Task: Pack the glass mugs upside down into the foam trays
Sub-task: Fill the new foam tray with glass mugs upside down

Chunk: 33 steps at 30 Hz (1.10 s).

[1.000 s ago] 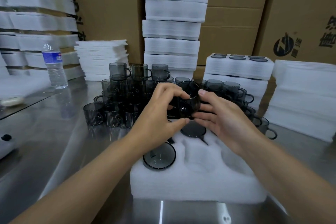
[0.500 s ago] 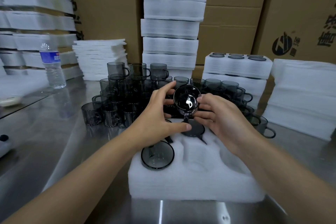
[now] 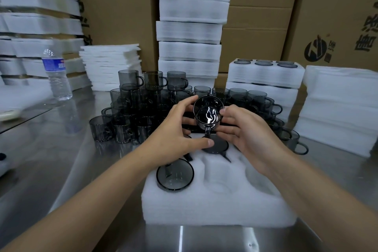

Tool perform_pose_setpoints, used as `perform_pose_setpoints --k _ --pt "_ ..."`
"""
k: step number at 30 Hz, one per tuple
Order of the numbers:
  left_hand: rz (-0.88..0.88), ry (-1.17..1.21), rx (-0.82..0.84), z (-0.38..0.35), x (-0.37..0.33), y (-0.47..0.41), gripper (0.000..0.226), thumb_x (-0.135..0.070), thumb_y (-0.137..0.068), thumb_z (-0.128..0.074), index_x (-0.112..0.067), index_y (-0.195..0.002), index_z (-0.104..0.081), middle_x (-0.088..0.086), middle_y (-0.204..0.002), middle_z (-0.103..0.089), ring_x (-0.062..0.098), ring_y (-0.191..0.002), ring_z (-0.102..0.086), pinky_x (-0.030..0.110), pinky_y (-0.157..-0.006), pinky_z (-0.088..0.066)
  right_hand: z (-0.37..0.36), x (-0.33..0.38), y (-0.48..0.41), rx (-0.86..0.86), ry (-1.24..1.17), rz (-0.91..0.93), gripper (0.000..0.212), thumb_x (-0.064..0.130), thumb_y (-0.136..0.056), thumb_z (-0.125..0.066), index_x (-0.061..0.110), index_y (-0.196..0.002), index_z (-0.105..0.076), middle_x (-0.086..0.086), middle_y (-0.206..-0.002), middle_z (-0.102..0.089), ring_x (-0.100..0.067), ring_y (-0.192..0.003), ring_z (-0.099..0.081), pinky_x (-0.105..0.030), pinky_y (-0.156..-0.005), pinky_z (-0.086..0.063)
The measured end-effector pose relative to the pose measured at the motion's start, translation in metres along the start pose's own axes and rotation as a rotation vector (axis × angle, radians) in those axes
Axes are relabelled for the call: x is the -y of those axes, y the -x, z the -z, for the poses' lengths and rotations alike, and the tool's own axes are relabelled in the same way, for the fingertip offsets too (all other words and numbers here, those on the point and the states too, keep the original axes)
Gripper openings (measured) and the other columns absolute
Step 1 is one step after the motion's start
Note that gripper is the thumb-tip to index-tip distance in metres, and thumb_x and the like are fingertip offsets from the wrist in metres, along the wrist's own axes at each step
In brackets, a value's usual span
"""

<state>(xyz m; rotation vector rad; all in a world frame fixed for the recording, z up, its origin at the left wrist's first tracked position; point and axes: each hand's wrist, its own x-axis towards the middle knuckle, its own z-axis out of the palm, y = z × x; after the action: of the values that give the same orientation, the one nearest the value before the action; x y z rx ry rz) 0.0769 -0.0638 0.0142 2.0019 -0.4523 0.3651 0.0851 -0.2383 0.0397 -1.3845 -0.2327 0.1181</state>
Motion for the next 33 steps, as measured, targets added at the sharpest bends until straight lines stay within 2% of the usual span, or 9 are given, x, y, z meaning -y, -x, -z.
perform_pose_setpoints --k 5,11,16,20,26,33 --pt "0.007 0.000 0.013 0.0008 0.0007 0.0001 0.097 -0.027 -0.065 -0.086 -0.041 -0.141 -0.028 -0.012 -0.133 -0.043 0.001 -0.102 -0.058 0.021 -0.084 -0.050 -0.0004 -0.0012 -0.0009 -0.009 0.014 0.006 0.026 0.021 -0.084 -0.062 0.010 -0.108 -0.064 -0.010 -0.105 -0.069 -0.017 -0.083 -0.069 -0.024 -0.072 -0.053" --pt "0.020 -0.006 0.010 -0.0008 -0.0012 0.0006 0.095 -0.041 -0.056 -0.081 -0.045 -0.137 -0.032 -0.015 -0.132 -0.045 0.000 -0.105 -0.058 0.023 -0.087 -0.048 0.0006 -0.0034 -0.0023 -0.020 0.028 0.011 0.025 0.024 -0.080 -0.066 0.013 -0.103 -0.065 -0.009 -0.105 -0.068 -0.021 -0.091 -0.067 -0.023 -0.069 -0.052" --pt "0.032 -0.008 0.021 -0.0002 -0.0013 0.0009 0.096 -0.033 -0.061 -0.085 -0.036 -0.142 -0.033 -0.012 -0.132 -0.046 0.003 -0.105 -0.058 0.022 -0.086 -0.047 0.0005 -0.0040 -0.0021 -0.010 0.029 0.030 0.025 0.023 -0.081 -0.067 0.014 -0.104 -0.065 -0.004 -0.094 -0.072 -0.020 -0.090 -0.069 -0.023 -0.068 -0.052" --pt "0.034 -0.019 0.023 0.0000 -0.0019 0.0012 0.092 -0.026 -0.065 -0.086 -0.037 -0.140 -0.034 -0.011 -0.133 -0.047 0.002 -0.106 -0.058 0.020 -0.088 -0.047 0.0011 -0.0052 -0.0022 -0.011 0.040 0.041 0.023 0.025 -0.079 -0.068 0.016 -0.100 -0.066 -0.003 -0.099 -0.071 -0.020 -0.092 -0.067 -0.022 -0.068 -0.051" --pt "0.037 -0.003 0.023 -0.0008 -0.0043 0.0015 0.096 -0.038 -0.056 -0.082 -0.037 -0.139 -0.035 -0.012 -0.130 -0.049 0.003 -0.103 -0.059 0.023 -0.089 -0.047 0.0020 -0.0058 -0.0029 -0.002 0.040 0.057 0.023 0.025 -0.078 -0.069 0.016 -0.099 -0.066 0.001 -0.091 -0.073 -0.015 -0.084 -0.069 -0.023 -0.069 -0.051" --pt "0.038 -0.004 0.021 -0.0006 -0.0047 0.0019 0.096 -0.039 -0.056 -0.082 -0.036 -0.140 -0.035 -0.011 -0.130 -0.050 0.001 -0.103 -0.059 0.025 -0.092 -0.048 0.0030 -0.0076 -0.0045 -0.016 0.055 0.059 0.023 0.027 -0.079 -0.070 0.018 -0.099 -0.067 -0.003 -0.106 -0.069 -0.024 -0.100 -0.065 -0.026 -0.073 -0.052"
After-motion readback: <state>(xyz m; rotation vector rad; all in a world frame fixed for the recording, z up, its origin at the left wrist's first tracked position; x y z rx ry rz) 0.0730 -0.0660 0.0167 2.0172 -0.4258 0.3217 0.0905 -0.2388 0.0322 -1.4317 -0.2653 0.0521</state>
